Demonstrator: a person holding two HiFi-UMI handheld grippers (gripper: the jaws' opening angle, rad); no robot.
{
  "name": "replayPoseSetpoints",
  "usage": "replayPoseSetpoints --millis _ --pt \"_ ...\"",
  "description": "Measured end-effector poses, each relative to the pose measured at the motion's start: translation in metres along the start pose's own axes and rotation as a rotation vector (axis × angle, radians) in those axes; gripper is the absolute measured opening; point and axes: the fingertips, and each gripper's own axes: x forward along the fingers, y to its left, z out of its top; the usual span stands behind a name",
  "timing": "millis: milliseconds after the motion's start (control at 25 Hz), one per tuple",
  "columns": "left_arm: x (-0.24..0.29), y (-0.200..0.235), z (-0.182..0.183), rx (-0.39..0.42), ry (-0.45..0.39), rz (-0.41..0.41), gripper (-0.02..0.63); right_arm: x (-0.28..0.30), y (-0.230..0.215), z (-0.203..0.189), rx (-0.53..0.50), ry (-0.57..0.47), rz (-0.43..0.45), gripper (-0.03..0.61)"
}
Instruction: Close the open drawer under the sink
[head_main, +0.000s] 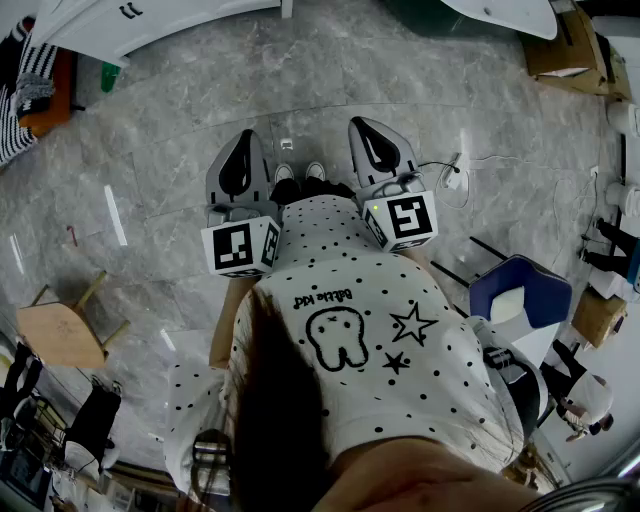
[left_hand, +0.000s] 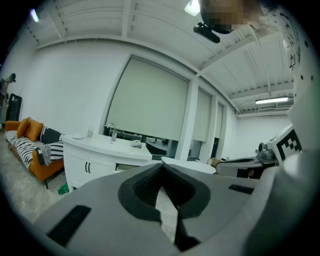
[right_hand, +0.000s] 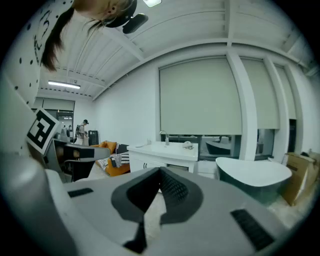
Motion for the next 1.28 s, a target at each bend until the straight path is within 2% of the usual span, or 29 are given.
replayPoseSetpoints --millis 360,640,1000,1280 --pt "-0.004 0.001 0.000 -0.012 -0.003 0.013 0.008 -0.002 0.002 -0.002 -0.005 0.003 0.010 0.012" --pt "-0.013 -0.021 -0.006 -0.006 -0.003 0.019 0.008 -0.024 -0.007 -0.009 0.007 0.005 0.016 0.012" --pt "-0.009 -0.021 -0.013 0.020 -0.034 0.098 0.008 -0.039 -0.035 -0.029 0.027 0.004 0.029 0.012" --pt "0.010 -0.016 -0.006 0.010 -0.027 0.123 0.008 -0.025 -0.056 -0.028 0.038 0.026 0.017 0.012"
